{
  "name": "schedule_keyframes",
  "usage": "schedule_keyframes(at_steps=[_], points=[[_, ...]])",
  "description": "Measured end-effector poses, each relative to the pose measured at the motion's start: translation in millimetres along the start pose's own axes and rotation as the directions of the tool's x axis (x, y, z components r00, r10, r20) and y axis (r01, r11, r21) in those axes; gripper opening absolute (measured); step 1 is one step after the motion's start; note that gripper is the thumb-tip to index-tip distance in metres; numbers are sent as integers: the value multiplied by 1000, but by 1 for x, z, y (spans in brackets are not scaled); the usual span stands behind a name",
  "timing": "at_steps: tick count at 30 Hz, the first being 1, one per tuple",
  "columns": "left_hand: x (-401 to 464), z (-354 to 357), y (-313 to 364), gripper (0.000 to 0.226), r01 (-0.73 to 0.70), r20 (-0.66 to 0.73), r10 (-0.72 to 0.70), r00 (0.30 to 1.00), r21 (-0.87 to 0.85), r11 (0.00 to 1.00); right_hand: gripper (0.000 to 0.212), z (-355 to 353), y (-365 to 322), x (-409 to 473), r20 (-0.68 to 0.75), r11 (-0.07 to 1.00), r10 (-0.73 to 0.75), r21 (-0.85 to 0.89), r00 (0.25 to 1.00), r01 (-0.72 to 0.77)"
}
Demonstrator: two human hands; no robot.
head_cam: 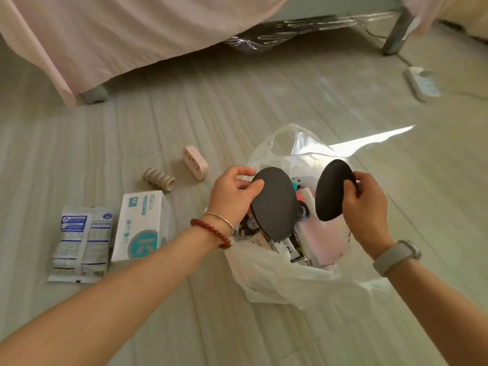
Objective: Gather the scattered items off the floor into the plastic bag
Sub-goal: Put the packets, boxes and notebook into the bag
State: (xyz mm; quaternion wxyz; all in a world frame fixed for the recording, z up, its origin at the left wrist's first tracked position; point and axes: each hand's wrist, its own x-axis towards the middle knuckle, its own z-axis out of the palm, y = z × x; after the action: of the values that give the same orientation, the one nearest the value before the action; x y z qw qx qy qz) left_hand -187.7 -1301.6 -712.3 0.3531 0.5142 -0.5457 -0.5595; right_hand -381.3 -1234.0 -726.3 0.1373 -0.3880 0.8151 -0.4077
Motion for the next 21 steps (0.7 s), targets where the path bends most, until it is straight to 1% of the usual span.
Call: schedule_keyframes(at_steps=[3,5,7,8,9,10,11,12,13,14,15,17,19,21], points=[[2,34,-11,21,6,-5,-6,1000,20,1000,33,-4,5,8,-28,997,34,64,999,-32],[0,50,-21,18,74,24,-73,997,-15,997,32,-6,5,10,-57,999,16,31,998,-14],[-2,60,-31,23,158,54,-156,986,-29,987,26,-8,9,12,-115,993,-62,-107,991,50],[-3,63,-34,23,177,65,-174,983,-30,984,25,-9,11,13,-129,976,-107,-201,986,80],[-3,65,-38,24,166,77,-166,983,-3,986,25,-10,13,13,-111,950,-137,-297,984,99],[-3,65,-40,29,116,84,-124,989,101,988,27,-10,14,13,-54,913,-146,-392,988,113],[-2,65,-43,35,36,97,-65,993,272,962,29,-8,16,11,37,872,-143,-468,989,144],[-1,64,-45,38,-59,115,8,993,446,893,32,-5,19,7,140,839,-151,-506,979,202],[0,61,-45,38,-158,125,105,987,574,803,34,-1,23,3,233,823,-176,-499,957,273],[0,56,-46,37,-231,135,188,973,651,723,36,2,27,-1,306,823,-204,-461,930,332],[1,51,-46,36,-286,142,264,954,697,657,39,5,30,-6,364,826,-230,-417,903,379],[2,36,-50,33,-334,163,335,928,763,553,45,14,35,-15,487,803,-268,-363,831,472],[-1,19,-58,32,-357,182,383,906,814,458,53,25,36,-21,621,730,-281,-356,732,583],[-5,3,-66,35,-380,218,404,889,843,381,61,37,37,-24,741,663,-202,-377,640,646]])
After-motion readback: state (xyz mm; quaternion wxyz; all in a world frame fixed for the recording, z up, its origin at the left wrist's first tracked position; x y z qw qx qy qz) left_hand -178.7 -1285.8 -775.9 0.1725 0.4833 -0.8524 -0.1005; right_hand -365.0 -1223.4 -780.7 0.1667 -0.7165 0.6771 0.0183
